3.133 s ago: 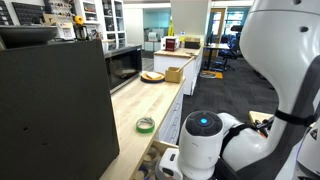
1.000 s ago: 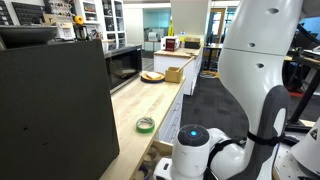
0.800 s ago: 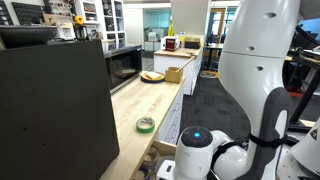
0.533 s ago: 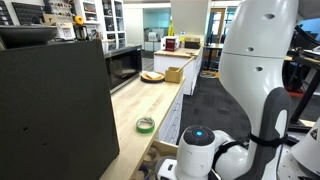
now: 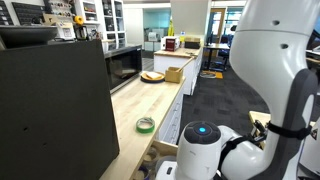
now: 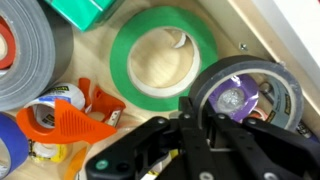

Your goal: Take the black tape from the drawer and put it on the counter top

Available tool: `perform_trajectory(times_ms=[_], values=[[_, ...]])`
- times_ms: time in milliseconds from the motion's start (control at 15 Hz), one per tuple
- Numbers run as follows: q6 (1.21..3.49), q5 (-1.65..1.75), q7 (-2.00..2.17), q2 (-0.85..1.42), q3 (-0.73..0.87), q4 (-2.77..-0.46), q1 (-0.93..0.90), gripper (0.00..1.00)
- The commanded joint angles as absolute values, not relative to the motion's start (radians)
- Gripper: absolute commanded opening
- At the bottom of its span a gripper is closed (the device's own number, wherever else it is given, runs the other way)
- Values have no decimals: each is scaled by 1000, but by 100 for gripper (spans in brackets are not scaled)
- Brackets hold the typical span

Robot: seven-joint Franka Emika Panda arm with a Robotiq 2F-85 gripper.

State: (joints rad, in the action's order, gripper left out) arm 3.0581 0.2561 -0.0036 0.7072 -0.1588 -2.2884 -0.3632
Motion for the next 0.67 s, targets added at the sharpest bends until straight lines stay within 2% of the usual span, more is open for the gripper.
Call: perform_trajectory(times_ms=[0,600], values=[[2902,222,-15,542,-179,-2354,-371,4],[2571,288,77,262,-149,-2377,-393,4]])
